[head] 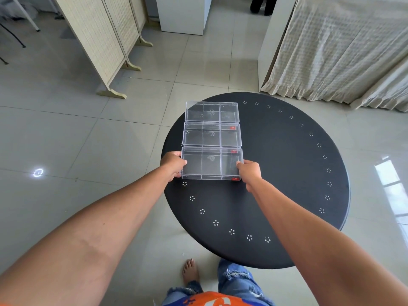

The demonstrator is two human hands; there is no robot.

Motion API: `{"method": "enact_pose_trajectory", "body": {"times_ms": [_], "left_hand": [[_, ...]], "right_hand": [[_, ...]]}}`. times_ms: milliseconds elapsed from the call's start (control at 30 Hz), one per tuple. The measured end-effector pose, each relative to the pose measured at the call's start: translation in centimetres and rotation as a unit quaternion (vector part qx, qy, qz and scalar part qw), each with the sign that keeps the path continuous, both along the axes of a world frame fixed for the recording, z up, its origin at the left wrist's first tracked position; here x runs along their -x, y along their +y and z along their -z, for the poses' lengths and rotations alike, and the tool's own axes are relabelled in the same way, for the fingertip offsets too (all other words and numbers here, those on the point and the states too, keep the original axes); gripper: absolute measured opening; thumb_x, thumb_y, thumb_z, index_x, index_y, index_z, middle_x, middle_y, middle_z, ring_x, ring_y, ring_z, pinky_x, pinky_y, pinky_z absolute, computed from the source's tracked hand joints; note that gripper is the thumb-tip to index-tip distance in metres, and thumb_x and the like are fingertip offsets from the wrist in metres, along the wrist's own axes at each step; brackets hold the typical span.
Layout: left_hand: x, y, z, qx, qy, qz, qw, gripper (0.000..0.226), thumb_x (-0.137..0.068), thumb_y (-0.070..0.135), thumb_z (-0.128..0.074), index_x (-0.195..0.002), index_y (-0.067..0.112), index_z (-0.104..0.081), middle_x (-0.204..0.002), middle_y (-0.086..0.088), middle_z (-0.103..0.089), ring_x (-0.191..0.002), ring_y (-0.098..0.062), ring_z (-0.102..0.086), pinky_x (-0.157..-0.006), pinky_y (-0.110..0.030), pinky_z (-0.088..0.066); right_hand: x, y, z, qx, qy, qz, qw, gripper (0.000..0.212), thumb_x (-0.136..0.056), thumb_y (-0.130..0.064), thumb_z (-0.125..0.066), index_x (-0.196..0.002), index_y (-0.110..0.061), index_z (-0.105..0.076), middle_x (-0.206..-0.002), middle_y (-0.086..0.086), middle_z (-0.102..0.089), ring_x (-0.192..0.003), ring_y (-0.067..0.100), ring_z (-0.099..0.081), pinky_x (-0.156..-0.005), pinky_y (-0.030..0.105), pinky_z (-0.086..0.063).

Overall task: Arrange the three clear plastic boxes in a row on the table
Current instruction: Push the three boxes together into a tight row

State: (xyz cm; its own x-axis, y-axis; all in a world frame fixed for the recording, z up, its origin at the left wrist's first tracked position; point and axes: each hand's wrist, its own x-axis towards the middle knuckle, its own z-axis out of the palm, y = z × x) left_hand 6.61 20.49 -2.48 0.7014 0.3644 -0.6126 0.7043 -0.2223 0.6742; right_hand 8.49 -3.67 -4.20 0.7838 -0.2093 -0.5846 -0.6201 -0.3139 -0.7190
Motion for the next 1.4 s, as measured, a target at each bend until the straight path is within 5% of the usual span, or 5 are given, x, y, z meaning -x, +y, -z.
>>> {"method": "enact_pose_trajectory", "body": {"times_ms": [433, 533, 1100, 1267, 1400], "left_hand": [[0.1, -0.1, -0.3, -0.006, -0.002, 0.004, 1.000, 0.054, -0.093, 0.007, -0.060, -0.145, 0.017, -0.048, -0.136, -0.012, -0.060, -0.112, -0.032, -0.065, -0.075, -0.038, -0.058], [0.0, -0.1, -0.3, -0.007, -0.002, 0.006, 1.000, 0.055, -0.093, 0.006, -0.059, -0.145, 0.017, -0.047, -0.138, -0.012, -0.058, -0.114, -0.032, -0.064, -0.076, -0.038, -0.058], [0.2, -0.2, -0.6, -0.011, -0.001, 0.010, 1.000, 0.057, -0.093, 0.007, -0.057, -0.148, 0.017, -0.044, -0.140, -0.010, -0.055, -0.116, -0.030, -0.061, -0.079, -0.037, -0.057], [0.5, 0.0, -0.6, 0.000, -0.006, 0.007, 1.000, 0.060, -0.092, 0.007, -0.057, -0.150, 0.017, -0.041, -0.142, -0.009, -0.054, -0.112, -0.030, -0.062, -0.083, -0.038, -0.055], [0.7, 0.1, -1.0, 0.010, -0.020, 0.006, 1.000, 0.062, -0.092, 0.006, -0.057, -0.151, 0.017, -0.039, -0.143, -0.009, -0.052, -0.087, -0.021, -0.060, -0.064, -0.031, -0.048]], "right_hand": [[-0.3, -0.1, 0.3, 0.014, 0.009, -0.003, 1.000, 0.030, -0.091, -0.017, -0.046, -0.100, 0.008, -0.058, -0.080, 0.008, -0.040, -0.061, 0.019, -0.025, -0.053, 0.028, -0.020], [-0.2, 0.0, 0.0, 0.014, 0.012, -0.013, 1.000, 0.020, -0.092, -0.018, -0.046, -0.085, -0.009, -0.062, -0.078, 0.009, -0.042, -0.059, 0.019, -0.027, -0.051, 0.027, -0.022], [0.3, 0.2, -1.0, 0.015, 0.015, -0.015, 1.000, 0.006, -0.089, -0.022, -0.047, -0.083, -0.020, -0.049, -0.066, 0.002, -0.029, -0.055, 0.018, -0.018, -0.052, 0.028, -0.017], [0.6, 0.3, -1.3, 0.011, 0.019, -0.015, 1.000, 0.003, -0.090, -0.024, -0.048, -0.088, -0.022, -0.050, -0.073, 0.005, -0.030, -0.058, 0.018, -0.019, -0.054, 0.029, -0.017], [0.9, 0.3, -1.6, 0.006, 0.024, -0.016, 1.000, 0.003, -0.089, -0.023, -0.047, -0.088, -0.021, -0.048, -0.069, 0.002, -0.025, -0.059, 0.017, -0.017, -0.054, 0.029, -0.016]]}}
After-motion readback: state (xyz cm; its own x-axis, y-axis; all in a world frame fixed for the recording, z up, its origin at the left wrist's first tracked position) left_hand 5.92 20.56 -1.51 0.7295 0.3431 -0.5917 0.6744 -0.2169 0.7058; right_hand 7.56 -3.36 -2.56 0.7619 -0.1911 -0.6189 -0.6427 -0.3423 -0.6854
